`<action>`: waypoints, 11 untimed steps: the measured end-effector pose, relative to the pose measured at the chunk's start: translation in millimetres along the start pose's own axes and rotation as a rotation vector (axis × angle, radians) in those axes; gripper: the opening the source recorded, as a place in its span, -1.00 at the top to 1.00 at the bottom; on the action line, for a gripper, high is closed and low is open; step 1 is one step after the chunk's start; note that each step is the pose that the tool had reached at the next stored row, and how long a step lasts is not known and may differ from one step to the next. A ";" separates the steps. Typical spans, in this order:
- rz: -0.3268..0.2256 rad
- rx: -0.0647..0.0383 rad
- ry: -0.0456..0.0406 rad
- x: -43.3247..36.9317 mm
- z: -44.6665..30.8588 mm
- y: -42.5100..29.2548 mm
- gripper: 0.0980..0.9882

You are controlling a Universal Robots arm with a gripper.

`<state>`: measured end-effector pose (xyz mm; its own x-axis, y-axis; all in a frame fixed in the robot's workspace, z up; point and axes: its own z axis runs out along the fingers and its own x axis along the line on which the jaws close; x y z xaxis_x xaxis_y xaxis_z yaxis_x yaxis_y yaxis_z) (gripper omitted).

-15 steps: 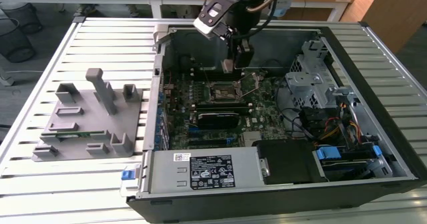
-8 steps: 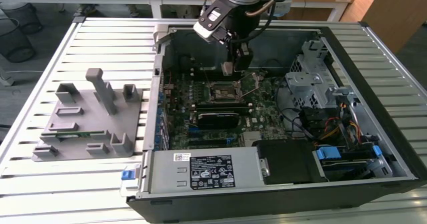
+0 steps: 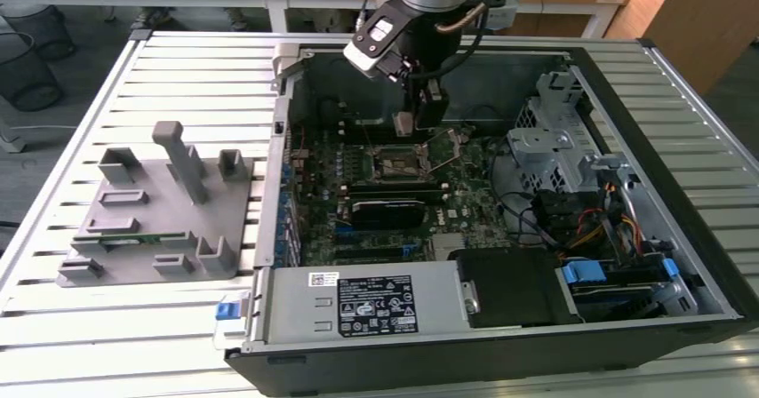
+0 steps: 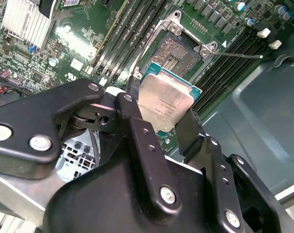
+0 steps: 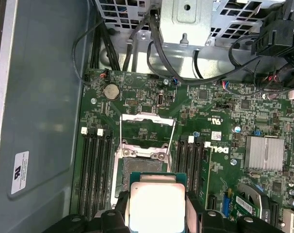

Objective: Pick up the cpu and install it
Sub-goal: 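Place the cpu into insertion slot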

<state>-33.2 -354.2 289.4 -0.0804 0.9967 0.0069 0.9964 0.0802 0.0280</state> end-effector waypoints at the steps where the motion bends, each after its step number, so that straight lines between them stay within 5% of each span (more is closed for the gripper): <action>1: 0.001 0.000 -0.0001 0.0 0.0 0.0 0.00; 11: 0.032 0.000 -0.0007 0.3 2.6 -1.4 0.00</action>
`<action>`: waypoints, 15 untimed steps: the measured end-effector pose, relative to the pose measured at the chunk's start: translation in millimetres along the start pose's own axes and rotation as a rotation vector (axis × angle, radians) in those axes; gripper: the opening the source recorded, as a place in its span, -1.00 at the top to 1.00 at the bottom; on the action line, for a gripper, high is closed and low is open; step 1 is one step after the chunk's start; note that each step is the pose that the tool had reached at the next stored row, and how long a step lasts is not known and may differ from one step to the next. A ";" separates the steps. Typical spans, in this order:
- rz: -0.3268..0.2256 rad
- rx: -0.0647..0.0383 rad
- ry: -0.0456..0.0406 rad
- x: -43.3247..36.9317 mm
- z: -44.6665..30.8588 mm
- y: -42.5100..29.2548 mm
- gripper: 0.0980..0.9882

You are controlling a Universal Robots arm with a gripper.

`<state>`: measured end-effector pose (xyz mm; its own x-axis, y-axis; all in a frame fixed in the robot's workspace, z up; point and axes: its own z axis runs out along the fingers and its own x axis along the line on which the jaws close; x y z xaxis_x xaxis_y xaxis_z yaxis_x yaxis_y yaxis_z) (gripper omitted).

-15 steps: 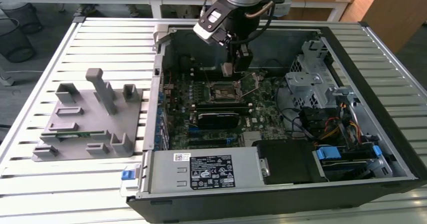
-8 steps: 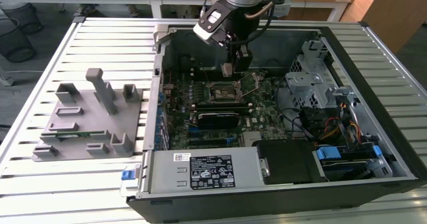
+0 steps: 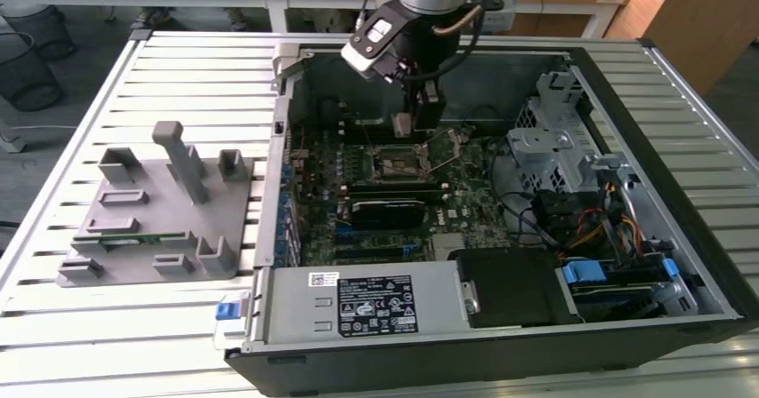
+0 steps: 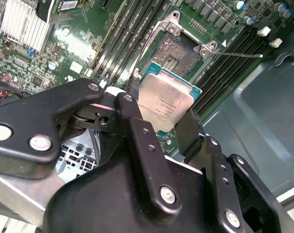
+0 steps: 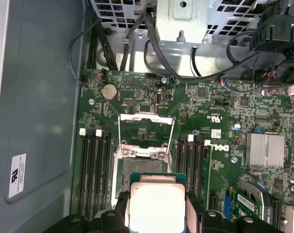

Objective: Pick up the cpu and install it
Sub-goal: 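Place the cpu into insertion slot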

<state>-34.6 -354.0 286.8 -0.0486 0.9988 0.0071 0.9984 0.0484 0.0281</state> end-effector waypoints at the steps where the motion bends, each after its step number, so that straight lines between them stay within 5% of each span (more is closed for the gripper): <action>1: 0.005 0.000 -0.0002 0.1 0.6 -0.2 0.00; 15: -0.018 -0.002 0.0004 5.6 24.4 -1.9 0.00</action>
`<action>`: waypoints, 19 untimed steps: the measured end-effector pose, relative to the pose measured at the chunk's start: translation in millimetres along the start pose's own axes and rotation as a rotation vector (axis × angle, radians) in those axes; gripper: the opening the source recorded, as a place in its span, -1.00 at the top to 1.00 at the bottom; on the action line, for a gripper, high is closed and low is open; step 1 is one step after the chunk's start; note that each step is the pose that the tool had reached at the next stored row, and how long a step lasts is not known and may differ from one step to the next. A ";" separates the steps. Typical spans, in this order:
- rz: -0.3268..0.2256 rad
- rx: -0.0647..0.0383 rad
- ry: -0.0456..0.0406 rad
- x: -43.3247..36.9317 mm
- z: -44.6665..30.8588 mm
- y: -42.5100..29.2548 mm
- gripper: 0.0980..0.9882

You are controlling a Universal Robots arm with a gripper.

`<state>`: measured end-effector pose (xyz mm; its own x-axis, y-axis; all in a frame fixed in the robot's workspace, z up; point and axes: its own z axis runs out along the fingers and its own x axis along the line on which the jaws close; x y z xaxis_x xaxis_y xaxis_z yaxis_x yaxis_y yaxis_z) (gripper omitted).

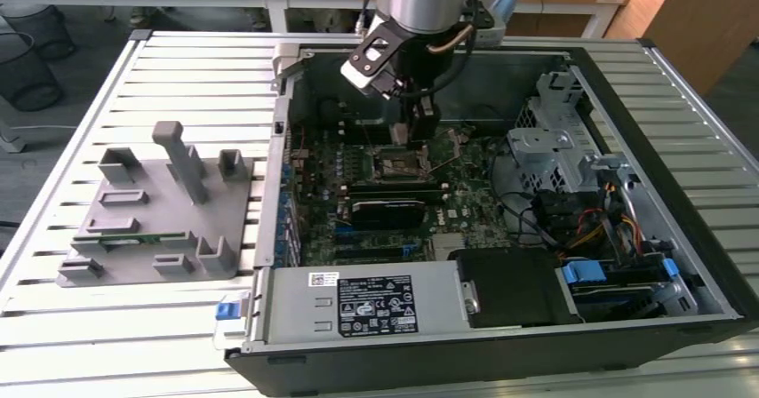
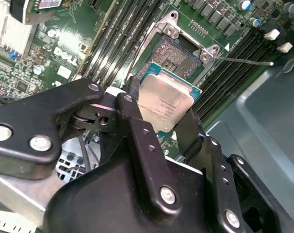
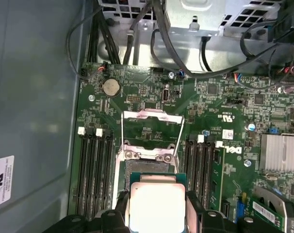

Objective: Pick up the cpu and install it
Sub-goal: 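Place the cpu into insertion slot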

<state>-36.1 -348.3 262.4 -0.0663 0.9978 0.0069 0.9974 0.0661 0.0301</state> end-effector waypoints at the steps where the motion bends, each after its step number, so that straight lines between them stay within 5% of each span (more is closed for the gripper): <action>1: 0.000 0.000 -0.0001 0.4 1.8 -0.1 0.00; 19: 0.001 0.000 0.0005 3.1 32.3 -3.5 0.00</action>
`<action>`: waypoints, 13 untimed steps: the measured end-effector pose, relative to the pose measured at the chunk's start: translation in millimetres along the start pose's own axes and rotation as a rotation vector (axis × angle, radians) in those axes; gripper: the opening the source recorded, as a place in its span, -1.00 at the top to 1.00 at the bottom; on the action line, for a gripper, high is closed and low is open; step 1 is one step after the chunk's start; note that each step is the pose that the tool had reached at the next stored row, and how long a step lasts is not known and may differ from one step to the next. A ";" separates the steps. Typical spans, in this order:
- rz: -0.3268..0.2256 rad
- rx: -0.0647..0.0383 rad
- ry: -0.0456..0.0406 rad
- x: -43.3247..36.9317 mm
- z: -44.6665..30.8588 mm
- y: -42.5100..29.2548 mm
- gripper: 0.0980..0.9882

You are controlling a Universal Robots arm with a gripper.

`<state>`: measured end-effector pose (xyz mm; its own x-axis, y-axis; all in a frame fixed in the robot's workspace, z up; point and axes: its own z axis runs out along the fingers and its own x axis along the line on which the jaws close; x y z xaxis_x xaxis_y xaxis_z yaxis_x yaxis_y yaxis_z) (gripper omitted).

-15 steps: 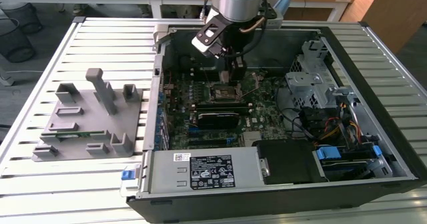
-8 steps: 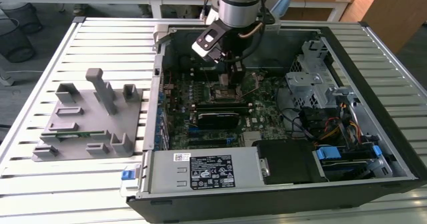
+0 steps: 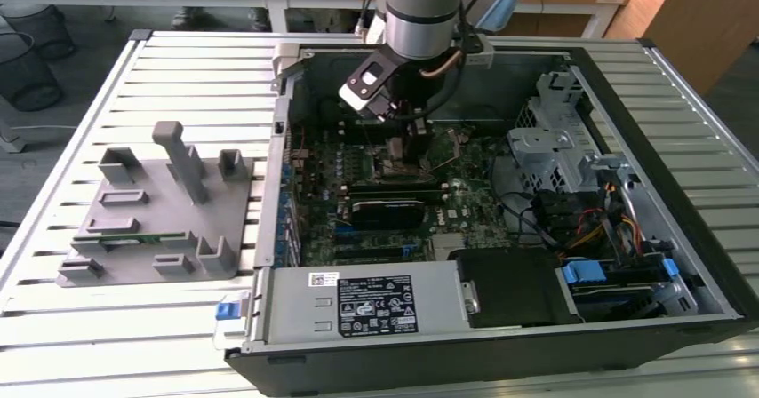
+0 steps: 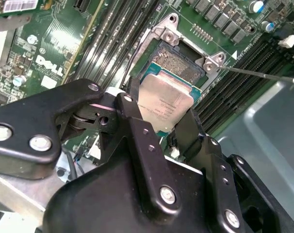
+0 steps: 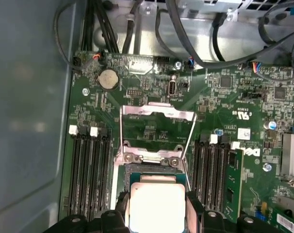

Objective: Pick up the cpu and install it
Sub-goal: 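Place the cpu into insertion slot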

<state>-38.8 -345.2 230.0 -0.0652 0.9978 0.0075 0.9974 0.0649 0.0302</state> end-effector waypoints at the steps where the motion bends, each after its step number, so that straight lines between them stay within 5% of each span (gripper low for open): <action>1: 0.000 0.000 -0.0001 0.2 1.2 -0.1 0.00; 13: 0.032 0.000 -0.0012 5.8 14.0 -3.6 0.00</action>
<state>-42.4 -339.5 215.9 -0.0336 0.9994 0.0072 0.9990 0.0334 0.0300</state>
